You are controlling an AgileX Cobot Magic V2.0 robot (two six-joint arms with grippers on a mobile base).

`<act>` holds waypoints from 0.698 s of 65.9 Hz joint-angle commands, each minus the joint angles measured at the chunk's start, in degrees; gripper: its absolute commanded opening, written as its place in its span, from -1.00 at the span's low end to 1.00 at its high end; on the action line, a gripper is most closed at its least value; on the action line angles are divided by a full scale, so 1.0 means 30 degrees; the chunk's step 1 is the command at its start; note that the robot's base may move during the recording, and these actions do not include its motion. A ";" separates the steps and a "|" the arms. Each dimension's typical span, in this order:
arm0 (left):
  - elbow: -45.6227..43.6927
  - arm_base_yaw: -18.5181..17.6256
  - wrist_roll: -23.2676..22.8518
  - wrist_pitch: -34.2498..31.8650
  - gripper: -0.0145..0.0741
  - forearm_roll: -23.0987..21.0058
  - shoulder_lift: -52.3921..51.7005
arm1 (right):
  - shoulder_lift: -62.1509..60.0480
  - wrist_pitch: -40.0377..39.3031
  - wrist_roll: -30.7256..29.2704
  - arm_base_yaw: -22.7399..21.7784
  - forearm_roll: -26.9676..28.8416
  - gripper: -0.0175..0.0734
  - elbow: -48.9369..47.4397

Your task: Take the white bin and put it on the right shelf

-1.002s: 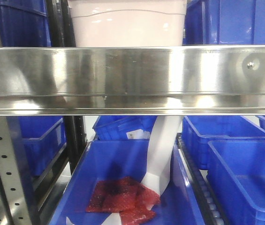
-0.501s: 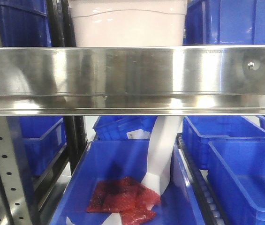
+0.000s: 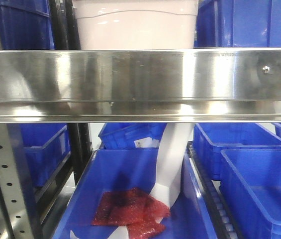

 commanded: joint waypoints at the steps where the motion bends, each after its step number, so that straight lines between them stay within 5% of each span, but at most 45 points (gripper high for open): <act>1: -0.0515 -0.0154 -0.0020 -0.0984 -0.94 -0.0180 0.0161 | -0.0303 -0.1540 -0.0270 0.0051 0.0162 -0.52 -0.0004; 46: -0.0515 -0.0154 -0.0020 -0.0984 -0.94 -0.0234 0.0161 | -0.0303 -0.1540 -0.0270 0.0051 0.0162 -0.52 -0.0004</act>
